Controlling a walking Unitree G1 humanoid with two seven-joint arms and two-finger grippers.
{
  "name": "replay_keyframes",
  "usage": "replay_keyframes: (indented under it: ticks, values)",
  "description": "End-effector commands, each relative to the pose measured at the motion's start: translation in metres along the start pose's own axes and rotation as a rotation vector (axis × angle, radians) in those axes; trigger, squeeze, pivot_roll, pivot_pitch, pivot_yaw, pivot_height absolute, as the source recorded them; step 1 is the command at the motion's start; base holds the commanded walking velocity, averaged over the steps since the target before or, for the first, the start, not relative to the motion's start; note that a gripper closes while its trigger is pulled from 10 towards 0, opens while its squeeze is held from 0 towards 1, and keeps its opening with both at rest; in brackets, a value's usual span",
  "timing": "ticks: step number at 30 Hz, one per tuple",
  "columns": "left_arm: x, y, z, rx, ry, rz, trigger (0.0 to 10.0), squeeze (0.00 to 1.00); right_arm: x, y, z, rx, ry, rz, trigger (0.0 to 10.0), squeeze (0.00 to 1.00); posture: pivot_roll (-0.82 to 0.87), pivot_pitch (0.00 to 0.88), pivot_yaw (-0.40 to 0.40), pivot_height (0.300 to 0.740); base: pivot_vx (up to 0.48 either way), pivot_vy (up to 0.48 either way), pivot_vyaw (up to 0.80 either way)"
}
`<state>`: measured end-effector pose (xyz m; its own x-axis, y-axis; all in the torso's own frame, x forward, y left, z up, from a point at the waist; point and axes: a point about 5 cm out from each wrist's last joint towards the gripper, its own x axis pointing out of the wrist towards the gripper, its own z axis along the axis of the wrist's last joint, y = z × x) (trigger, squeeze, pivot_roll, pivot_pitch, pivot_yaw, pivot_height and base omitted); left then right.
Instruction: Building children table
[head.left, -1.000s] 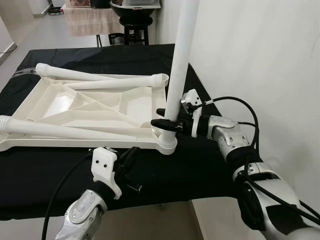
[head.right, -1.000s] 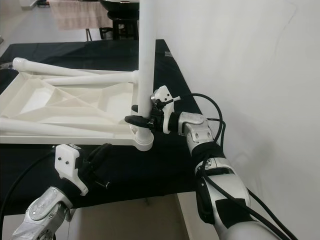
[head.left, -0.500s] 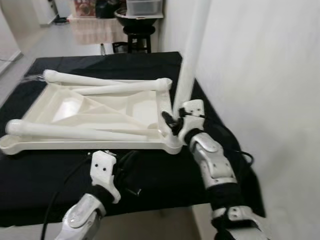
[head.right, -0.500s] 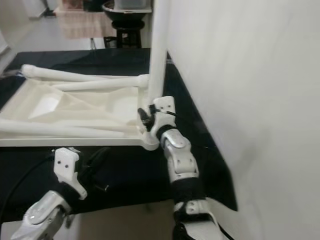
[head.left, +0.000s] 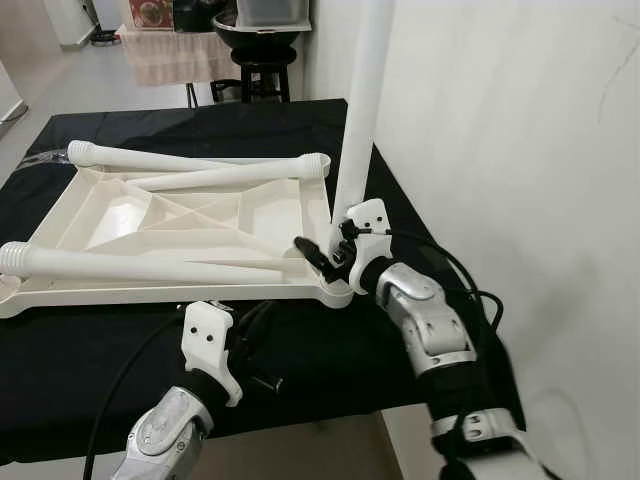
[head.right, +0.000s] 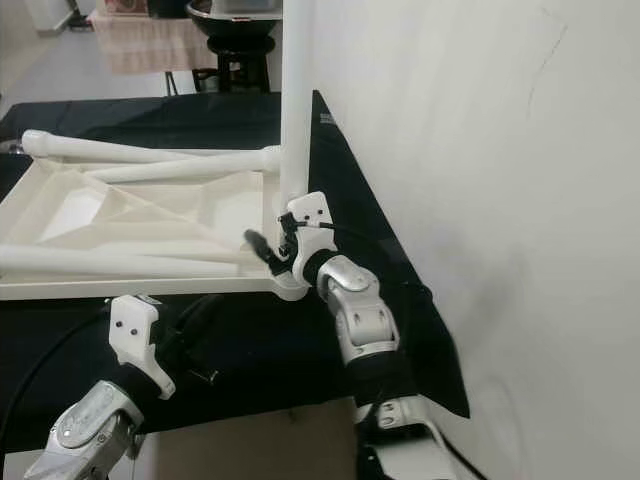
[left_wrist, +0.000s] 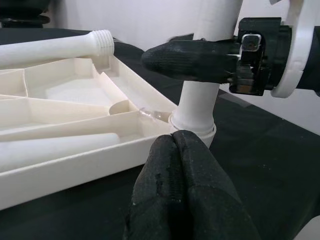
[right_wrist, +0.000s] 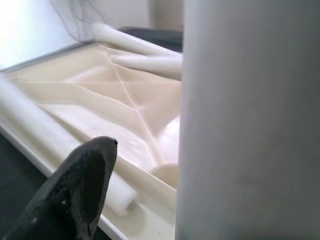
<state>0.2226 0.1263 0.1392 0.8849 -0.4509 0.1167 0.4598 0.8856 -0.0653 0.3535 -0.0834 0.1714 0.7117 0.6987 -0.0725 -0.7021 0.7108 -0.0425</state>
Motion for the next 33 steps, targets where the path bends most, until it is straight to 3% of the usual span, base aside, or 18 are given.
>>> replay_keyframes:
  ticks: [1,3,4,6,8,11,12,13,14,23,28,29,30,31,32,33]
  values:
    - [-0.002,0.000,-0.006,0.001,0.023,0.000,10.0,0.00,0.006,0.007,0.008,-0.033,-0.028,0.130,10.0,0.12,0.03,0.034,-0.063,0.740,0.000,0.000,0.00]
    - [-0.002,0.000,-0.006,0.001,0.023,0.000,10.0,0.00,0.006,0.007,0.008,-0.033,-0.028,0.130,10.0,0.12,0.03,0.034,-0.063,0.740,0.000,0.000,0.00]
    - [-0.002,0.000,-0.006,0.001,0.023,0.001,10.0,0.00,0.005,0.002,0.008,-0.051,-0.018,0.166,10.0,0.00,0.03,0.034,-0.063,0.740,0.000,0.000,0.00]
    - [-0.001,-0.001,-0.006,-0.001,0.023,-0.001,10.0,0.00,0.001,-0.012,0.005,-0.047,0.012,0.265,10.0,0.00,0.04,0.032,-0.061,0.740,0.000,0.000,0.00]
    - [-0.001,-0.001,-0.006,-0.001,0.023,-0.001,10.0,0.00,0.001,-0.012,0.005,-0.047,0.012,0.265,10.0,0.00,0.04,0.032,-0.061,0.740,0.000,0.000,0.00]
    - [-0.002,-0.001,-0.006,-0.001,0.024,-0.002,10.0,0.00,0.002,-0.026,0.005,-0.006,0.033,0.252,9.9,0.00,0.04,0.034,-0.061,0.740,0.000,0.000,0.00]
    - [-0.003,0.000,-0.006,-0.001,0.024,-0.002,10.0,0.00,0.002,-0.028,0.004,0.015,0.038,0.240,4.3,0.00,0.04,0.034,-0.061,0.740,0.000,0.000,0.00]
    - [-0.003,0.000,-0.006,-0.001,0.024,-0.002,10.0,0.00,0.002,-0.028,0.004,0.015,0.038,0.240,4.3,0.00,0.04,0.034,-0.061,0.740,0.000,0.000,0.00]
    - [-0.003,0.000,-0.005,-0.001,0.025,-0.002,10.0,0.00,0.002,-0.028,0.002,0.041,0.042,0.255,0.0,0.00,0.04,0.036,-0.058,0.740,0.000,0.000,0.00]
    - [-0.005,-0.001,-0.004,0.001,0.027,-0.005,10.0,0.00,0.004,-0.027,-0.002,0.065,0.049,0.344,0.0,0.00,0.05,0.049,-0.053,0.740,0.000,0.000,0.00]
    - [-0.005,-0.001,-0.004,0.002,0.026,-0.005,10.0,0.00,0.002,-0.034,-0.002,0.053,0.058,0.297,0.0,0.00,0.05,0.051,-0.056,0.740,0.000,0.000,0.00]
    - [-0.004,-0.001,-0.004,0.002,0.024,-0.003,10.0,0.00,0.000,-0.040,-0.007,0.038,0.090,0.200,0.0,0.00,0.04,0.050,-0.069,0.740,0.000,0.000,0.00]
    - [-0.004,-0.001,-0.004,0.002,0.024,-0.003,10.0,0.00,0.000,-0.040,-0.007,0.038,0.090,0.200,0.0,0.00,0.04,0.050,-0.069,0.740,0.000,0.000,0.00]
    - [-0.004,-0.001,-0.003,0.002,0.022,-0.002,10.0,0.00,-0.001,-0.046,-0.016,0.006,0.136,0.029,0.0,0.00,0.04,0.048,-0.077,0.740,0.000,0.000,0.00]
    - [-0.004,-0.001,-0.003,0.002,0.022,-0.002,10.0,0.00,-0.001,-0.046,-0.016,0.006,0.136,0.029,0.0,0.00,0.04,0.048,-0.077,0.740,0.000,0.000,0.00]
    - [-0.004,0.000,-0.003,0.003,0.021,0.000,10.0,0.00,-0.009,-0.061,-0.025,0.057,0.138,-0.404,0.0,0.00,0.04,0.052,-0.088,0.740,0.000,0.000,0.00]
